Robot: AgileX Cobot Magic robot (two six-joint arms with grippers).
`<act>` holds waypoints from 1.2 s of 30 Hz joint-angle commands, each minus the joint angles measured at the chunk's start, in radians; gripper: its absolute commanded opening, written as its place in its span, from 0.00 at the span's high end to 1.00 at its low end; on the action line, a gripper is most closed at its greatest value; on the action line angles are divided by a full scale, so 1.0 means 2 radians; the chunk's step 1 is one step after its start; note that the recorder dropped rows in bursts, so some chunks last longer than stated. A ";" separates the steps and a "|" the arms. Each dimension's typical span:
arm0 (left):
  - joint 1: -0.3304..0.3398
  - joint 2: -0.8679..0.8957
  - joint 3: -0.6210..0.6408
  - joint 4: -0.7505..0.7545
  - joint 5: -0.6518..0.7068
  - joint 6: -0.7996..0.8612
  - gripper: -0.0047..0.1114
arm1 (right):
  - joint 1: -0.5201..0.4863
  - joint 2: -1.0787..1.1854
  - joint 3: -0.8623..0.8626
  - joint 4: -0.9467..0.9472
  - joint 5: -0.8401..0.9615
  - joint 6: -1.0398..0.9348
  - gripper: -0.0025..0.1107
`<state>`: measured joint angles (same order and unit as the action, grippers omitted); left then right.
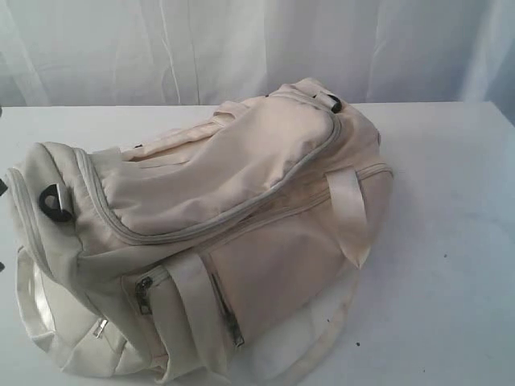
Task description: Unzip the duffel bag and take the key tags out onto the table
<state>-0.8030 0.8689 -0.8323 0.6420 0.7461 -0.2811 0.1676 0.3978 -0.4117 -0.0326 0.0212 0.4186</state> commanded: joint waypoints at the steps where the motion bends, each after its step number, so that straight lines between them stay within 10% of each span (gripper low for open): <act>1: 0.001 -0.004 0.003 -0.010 -0.003 -0.005 0.96 | 0.014 0.169 -0.147 -0.009 0.111 -0.068 0.98; 11: 0.000 -0.004 0.003 -0.033 -0.006 -0.005 0.96 | 0.084 0.520 -0.470 0.105 0.364 -0.287 0.93; 20: 0.000 -0.004 0.003 -0.048 -0.010 -0.003 0.96 | 0.087 0.694 -0.595 0.130 0.366 -0.287 0.27; 29: 0.000 -0.004 0.003 -0.050 -0.011 -0.003 0.96 | 0.099 0.772 -0.599 0.246 0.376 -0.366 0.38; 36: 0.000 -0.004 0.003 -0.051 -0.011 -0.002 0.96 | 0.099 0.767 -0.599 0.164 0.451 -0.295 0.97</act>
<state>-0.8030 0.8677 -0.8323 0.5414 0.7240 -0.2827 0.3674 1.9533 -1.6062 0.3654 0.8368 -0.2345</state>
